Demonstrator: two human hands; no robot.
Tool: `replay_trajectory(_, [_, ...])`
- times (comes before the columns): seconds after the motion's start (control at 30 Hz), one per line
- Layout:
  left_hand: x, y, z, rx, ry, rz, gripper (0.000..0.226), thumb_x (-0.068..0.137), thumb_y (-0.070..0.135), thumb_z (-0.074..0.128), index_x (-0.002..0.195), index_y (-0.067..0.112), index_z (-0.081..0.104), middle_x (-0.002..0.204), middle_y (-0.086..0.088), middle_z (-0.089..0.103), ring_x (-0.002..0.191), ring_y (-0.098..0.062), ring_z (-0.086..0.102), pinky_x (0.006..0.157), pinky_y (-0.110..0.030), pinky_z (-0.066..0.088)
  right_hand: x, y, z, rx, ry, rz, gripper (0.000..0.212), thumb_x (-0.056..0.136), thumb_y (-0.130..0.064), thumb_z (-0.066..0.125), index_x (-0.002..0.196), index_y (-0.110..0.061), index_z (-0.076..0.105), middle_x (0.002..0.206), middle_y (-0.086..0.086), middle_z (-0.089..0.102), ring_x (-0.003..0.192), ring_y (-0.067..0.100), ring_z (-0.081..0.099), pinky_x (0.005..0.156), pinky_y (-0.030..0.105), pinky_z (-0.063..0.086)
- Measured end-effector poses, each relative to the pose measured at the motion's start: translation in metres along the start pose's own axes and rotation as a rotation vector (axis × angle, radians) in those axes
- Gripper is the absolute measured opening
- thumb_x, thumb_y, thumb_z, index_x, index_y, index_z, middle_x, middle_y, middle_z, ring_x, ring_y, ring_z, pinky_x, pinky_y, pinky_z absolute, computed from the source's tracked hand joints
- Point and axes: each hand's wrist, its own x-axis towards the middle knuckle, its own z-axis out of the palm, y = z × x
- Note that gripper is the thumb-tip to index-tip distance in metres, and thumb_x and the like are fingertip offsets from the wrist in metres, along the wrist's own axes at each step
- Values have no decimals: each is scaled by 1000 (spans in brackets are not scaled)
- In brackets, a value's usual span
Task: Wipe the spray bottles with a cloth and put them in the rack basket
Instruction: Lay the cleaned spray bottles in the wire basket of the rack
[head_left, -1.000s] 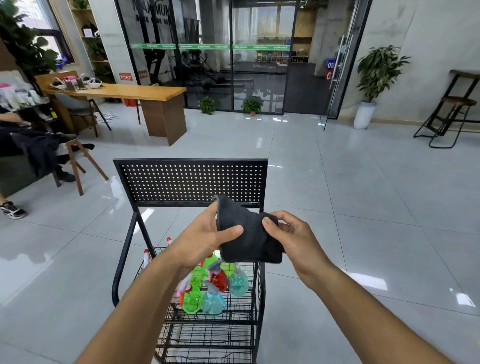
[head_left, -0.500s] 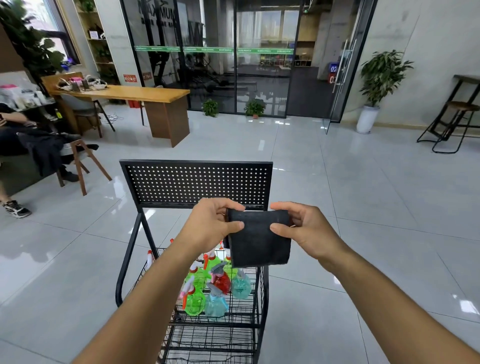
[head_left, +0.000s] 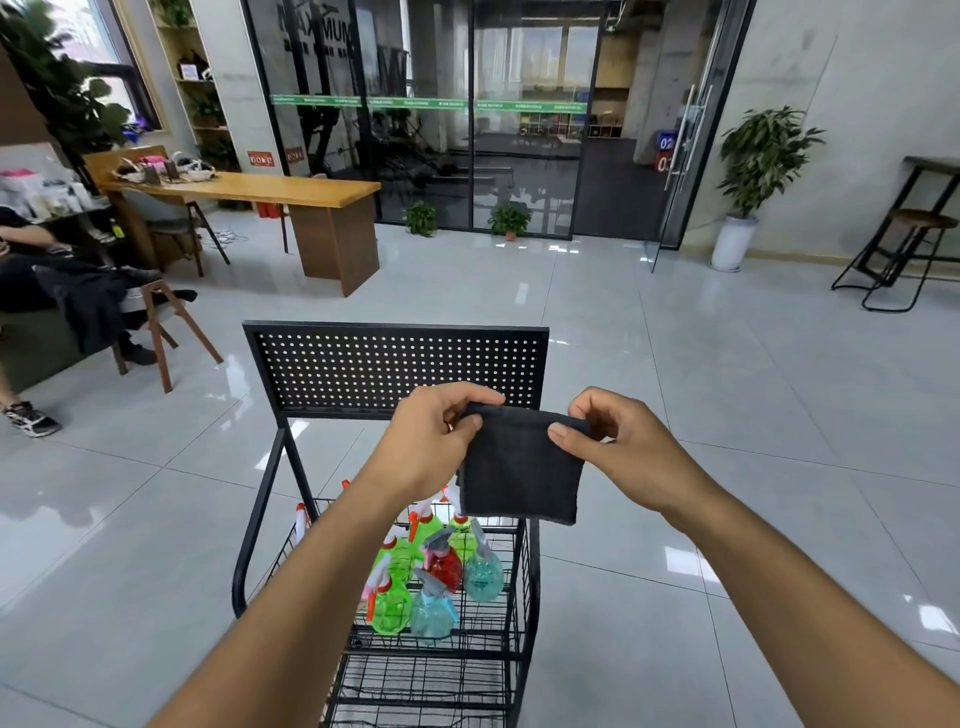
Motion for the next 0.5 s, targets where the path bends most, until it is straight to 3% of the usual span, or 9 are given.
replay_trajectory(0.07, [1,0,-1,59,8,-4,35,106,2,59,117,30,78,105,8,76,100,-10,70,86,-20,58,-1,2,0,-14,-9,-14,11,94,-34,78,89,-27,71,86,3,66,75,11,54,76,33,50])
replay_trajectory(0.17, [0,5,-3,158,-5,0,36,109,5,53,120,30,76,110,14,73,104,-2,64,85,-9,47,-6,2,-1,77,-53,12,6,92,-27,80,95,-32,81,81,-3,64,75,10,56,77,30,50])
replay_trajectory(0.33, [-4,16,-1,162,-49,13,43,109,2,41,108,27,76,106,9,73,100,-1,63,90,-16,49,-9,-3,-3,208,-16,50,8,92,-24,80,84,-20,79,82,0,67,85,13,63,87,30,50])
replay_trajectory(0.43, [-7,15,4,-29,-151,10,24,107,10,58,103,27,74,99,10,73,88,-1,63,82,-13,48,-9,-6,-1,329,7,76,22,97,-27,73,83,-11,66,77,-3,62,78,11,58,83,30,48])
replay_trajectory(0.5, [-9,10,8,-17,-211,51,9,99,19,76,100,27,73,89,14,66,78,4,56,77,-12,43,-11,-8,-1,416,-3,114,29,97,-34,70,84,-11,59,76,-2,56,74,12,52,76,30,44])
